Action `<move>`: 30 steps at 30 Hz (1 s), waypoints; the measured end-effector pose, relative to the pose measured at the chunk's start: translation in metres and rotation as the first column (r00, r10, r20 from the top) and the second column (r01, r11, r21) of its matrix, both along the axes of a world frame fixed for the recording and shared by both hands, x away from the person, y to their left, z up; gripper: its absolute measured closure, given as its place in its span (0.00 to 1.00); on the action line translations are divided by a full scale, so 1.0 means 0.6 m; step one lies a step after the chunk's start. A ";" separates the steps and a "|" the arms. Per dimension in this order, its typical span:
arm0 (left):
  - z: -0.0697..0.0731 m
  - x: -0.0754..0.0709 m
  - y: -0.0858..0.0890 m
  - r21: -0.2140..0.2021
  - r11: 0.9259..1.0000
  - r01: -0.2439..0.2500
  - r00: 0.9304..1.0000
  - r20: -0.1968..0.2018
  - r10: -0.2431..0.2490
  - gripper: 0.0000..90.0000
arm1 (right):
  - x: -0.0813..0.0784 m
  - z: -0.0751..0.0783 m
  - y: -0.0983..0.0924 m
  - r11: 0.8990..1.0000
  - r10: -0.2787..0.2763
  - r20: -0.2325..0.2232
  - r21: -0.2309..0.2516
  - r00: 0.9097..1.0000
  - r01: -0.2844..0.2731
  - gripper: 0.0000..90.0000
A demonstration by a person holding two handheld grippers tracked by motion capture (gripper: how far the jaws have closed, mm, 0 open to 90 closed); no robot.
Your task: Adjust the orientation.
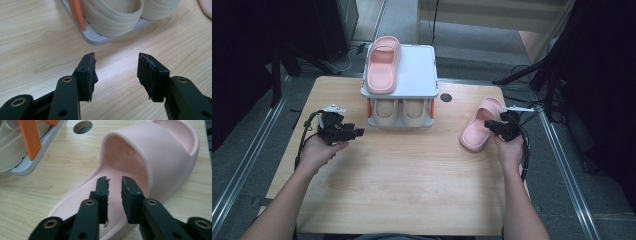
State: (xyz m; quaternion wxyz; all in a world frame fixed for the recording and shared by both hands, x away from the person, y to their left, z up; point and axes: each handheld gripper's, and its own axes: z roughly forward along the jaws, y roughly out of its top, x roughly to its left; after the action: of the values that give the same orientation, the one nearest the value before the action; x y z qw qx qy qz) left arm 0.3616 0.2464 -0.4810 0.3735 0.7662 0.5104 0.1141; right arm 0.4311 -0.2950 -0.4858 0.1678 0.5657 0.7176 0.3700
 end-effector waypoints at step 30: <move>0.001 -0.006 0.011 0.016 1.000 -0.013 1.000 -0.019 0.013 0.52 | -0.012 -0.010 -0.043 0.984 -0.159 0.000 0.077 0.987 0.159 0.65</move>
State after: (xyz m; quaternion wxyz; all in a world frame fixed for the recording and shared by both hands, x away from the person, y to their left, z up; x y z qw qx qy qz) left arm 0.3580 0.2532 -0.4801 0.3619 0.7667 0.5181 0.1131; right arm 0.4239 -0.3210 -0.4917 0.1771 0.6260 0.6548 0.3847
